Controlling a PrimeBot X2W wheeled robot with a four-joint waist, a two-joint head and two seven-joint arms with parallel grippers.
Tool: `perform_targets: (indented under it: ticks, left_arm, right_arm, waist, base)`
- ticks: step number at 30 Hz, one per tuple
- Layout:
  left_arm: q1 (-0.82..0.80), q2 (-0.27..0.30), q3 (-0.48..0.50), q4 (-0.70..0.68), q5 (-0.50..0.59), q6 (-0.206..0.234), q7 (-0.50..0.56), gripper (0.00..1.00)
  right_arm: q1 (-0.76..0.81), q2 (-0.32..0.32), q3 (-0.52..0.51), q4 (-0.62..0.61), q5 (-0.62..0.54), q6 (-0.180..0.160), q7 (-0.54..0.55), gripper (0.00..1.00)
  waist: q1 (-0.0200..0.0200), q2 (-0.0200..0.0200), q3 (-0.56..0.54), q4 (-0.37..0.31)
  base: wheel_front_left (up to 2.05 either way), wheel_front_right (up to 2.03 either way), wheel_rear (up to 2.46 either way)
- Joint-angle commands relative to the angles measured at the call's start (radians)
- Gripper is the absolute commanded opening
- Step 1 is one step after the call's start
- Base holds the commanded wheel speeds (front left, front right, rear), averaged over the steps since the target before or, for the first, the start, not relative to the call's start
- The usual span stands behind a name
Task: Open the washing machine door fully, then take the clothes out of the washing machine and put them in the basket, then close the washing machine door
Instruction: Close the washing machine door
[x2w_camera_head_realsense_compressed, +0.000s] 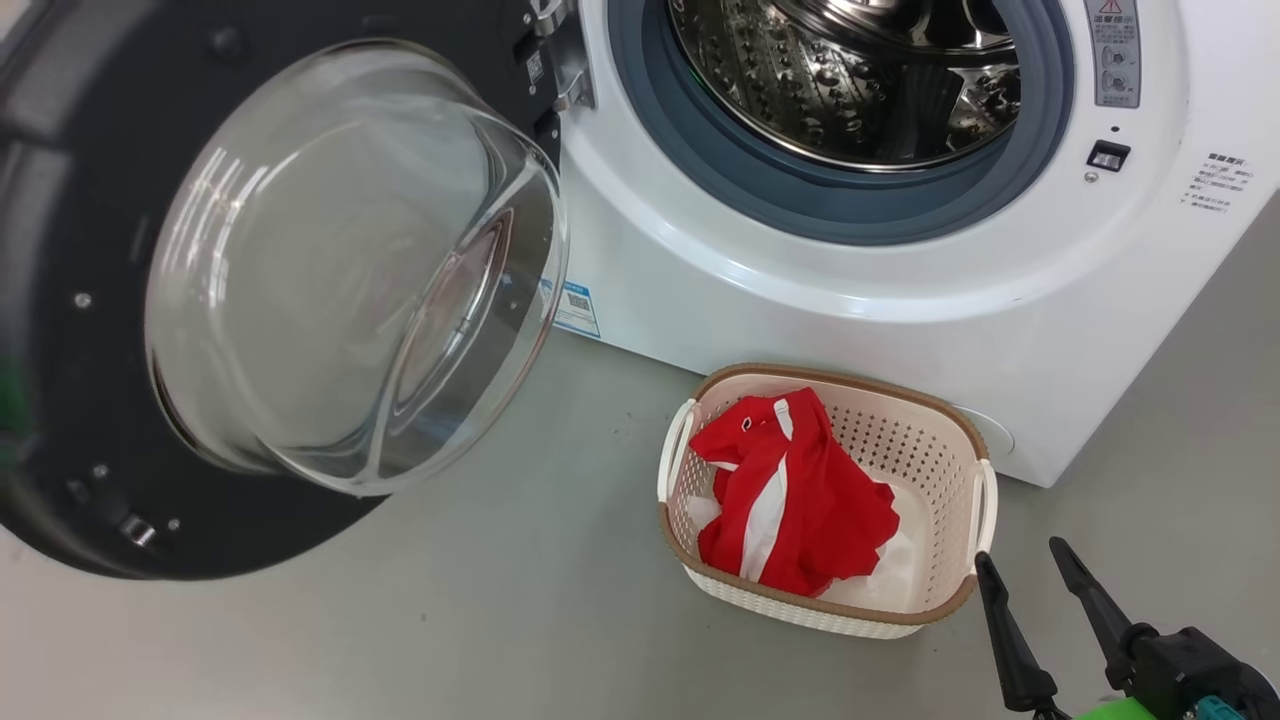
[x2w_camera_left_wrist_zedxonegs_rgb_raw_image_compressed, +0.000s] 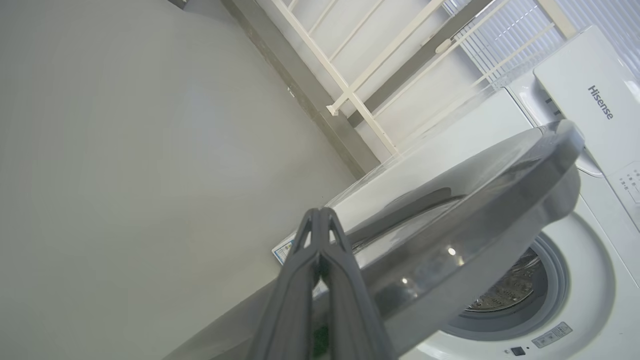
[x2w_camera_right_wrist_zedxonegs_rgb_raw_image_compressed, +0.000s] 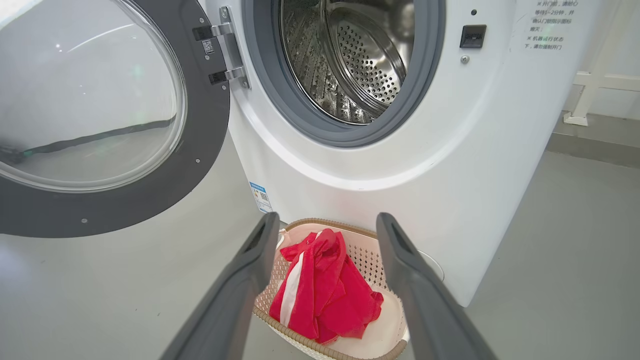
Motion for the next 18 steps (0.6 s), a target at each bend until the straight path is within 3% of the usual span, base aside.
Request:
perform_targets:
  ticks: [1,18]
  left_arm:
    - [0.029,0.043,-0.007,-0.060,-0.022,-0.007,0.032,0.00]
    - [0.235,0.101,-0.109,-0.406,-0.209,-0.007,0.129,0.00]
  right_arm:
    - [-0.028,-0.008,0.020,-0.024,-0.014,0.007,-0.006,1.00]
    - [-0.011,0.005,0.022,-0.019,-0.009,0.007,-0.006,1.00]
  waist:
    - [-0.0001,0.0000,-0.006,-0.003]
    - [-0.0001,0.0000,-0.044,-0.025]
  base:
    - [0.00,0.00,0.00]
    - [0.00,0.00,0.00]
